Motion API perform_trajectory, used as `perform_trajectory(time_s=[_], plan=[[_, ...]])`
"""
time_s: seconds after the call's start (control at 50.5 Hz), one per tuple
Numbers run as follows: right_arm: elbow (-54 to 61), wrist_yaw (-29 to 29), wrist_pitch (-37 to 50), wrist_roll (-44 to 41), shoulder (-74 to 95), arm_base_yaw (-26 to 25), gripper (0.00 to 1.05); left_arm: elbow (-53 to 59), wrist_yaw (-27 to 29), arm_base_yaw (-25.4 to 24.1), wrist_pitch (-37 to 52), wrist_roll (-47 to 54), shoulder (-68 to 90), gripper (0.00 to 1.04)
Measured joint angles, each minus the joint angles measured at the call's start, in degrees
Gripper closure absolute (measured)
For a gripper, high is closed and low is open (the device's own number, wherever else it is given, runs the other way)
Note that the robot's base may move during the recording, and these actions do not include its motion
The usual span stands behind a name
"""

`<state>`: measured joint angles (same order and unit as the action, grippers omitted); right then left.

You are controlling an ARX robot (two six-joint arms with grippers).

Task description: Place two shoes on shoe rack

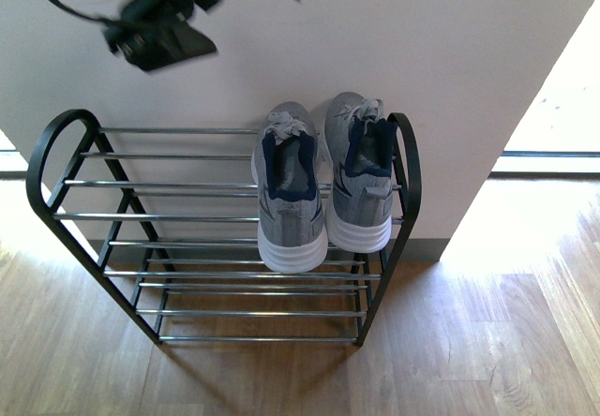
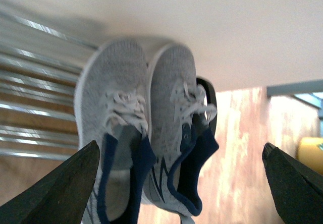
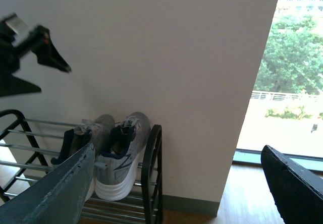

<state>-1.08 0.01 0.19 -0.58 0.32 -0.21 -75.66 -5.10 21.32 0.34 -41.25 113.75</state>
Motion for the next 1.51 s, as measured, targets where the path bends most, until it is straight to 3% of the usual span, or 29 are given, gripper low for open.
perform_trajectory(time_s=[0.159,0.258,0.396,0.515,0.595,0.852,1.051,1.269,1.368,1.506], plan=[[0.0,0.0,0.0,0.0,0.0,0.0,0.09,5.6,10.7,-3.0,2.0,9.5,-9.4,0.09],[0.0,0.0,0.0,0.0,0.0,0.0,0.09,14.1,20.4,-8.3,8.6,18.6,-15.3,0.09],[0.0,0.0,0.0,0.0,0.0,0.0,0.09,32.7,13.8,-14.3,42.1,33.9,-21.2,0.34],[0.0,0.0,0.0,0.0,0.0,0.0,0.09,43.1,11.2,-14.6,54.0,38.7,-27.2,0.57],[0.0,0.0,0.0,0.0,0.0,0.0,0.09,47.6,10.6,-15.1,55.3,39.7,-30.6,0.71],[0.0,0.0,0.0,0.0,0.0,0.0,0.09,55.9,9.6,-17.0,56.0,40.3,-36.9,1.03],[0.0,0.0,0.0,0.0,0.0,0.0,0.09,62.9,5.4,-19.7,55.2,40.7,-45.1,1.04],[0.0,0.0,0.0,0.0,0.0,0.0,0.09,68.4,5.2,-21.2,51.1,40.7,-54.3,1.04],[0.0,0.0,0.0,0.0,0.0,0.0,0.09,71.3,5.1,-21.2,53.5,40.7,-55.2,1.04],[0.0,0.0,0.0,0.0,0.0,0.0,0.09,73.2,5.1,-21.2,48.5,40.7,-61.5,1.03]])
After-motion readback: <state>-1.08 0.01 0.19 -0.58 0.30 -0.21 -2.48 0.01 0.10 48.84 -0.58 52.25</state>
